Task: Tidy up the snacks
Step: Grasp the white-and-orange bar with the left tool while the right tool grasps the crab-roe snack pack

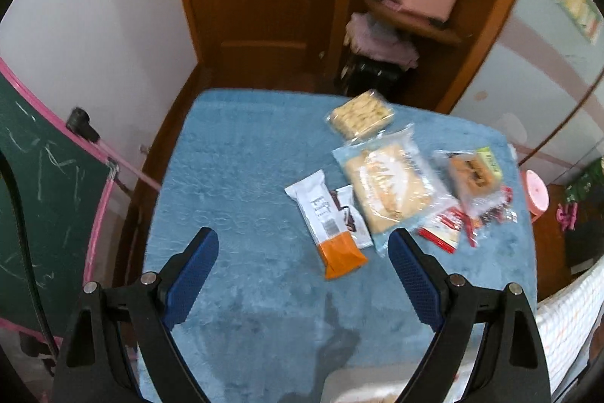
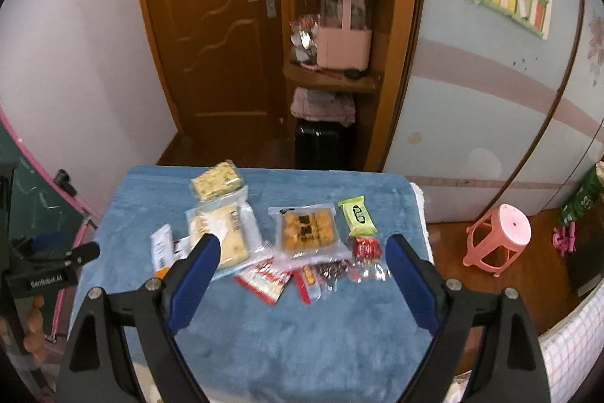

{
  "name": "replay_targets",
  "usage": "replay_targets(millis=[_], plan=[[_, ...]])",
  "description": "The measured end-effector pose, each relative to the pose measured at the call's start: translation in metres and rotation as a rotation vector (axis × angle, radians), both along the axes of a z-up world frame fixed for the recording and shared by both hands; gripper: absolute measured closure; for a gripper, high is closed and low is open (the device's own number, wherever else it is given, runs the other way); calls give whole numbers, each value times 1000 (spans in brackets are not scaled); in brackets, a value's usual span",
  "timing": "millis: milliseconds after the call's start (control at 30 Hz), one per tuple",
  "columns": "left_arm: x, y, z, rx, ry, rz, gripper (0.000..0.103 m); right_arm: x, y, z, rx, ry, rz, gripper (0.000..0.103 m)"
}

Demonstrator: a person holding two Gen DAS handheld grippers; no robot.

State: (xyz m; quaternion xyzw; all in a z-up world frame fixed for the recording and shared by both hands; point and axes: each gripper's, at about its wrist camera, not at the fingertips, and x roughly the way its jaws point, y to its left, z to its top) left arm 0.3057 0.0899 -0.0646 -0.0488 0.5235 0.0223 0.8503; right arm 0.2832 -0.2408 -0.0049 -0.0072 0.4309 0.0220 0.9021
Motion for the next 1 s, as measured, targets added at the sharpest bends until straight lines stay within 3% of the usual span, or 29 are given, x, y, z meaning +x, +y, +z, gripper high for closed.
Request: replay_targets(millis=[233, 400, 733, 933, 1000], plan=[[57, -2, -78, -32, 166, 62, 20, 81, -9, -70, 16, 142, 10, 13], [70, -4, -120, -48, 249, 87, 21, 119, -18, -122, 78, 264, 13, 13], [81, -19, -156, -31, 296, 74, 21, 142, 1, -186, 5, 434, 99, 13], [82, -26, -164, -50, 302, 64, 21, 144, 15, -206, -32, 490, 121, 13], [81, -30, -166, -68, 302, 52, 32, 144, 16, -204, -40, 476, 118, 16]])
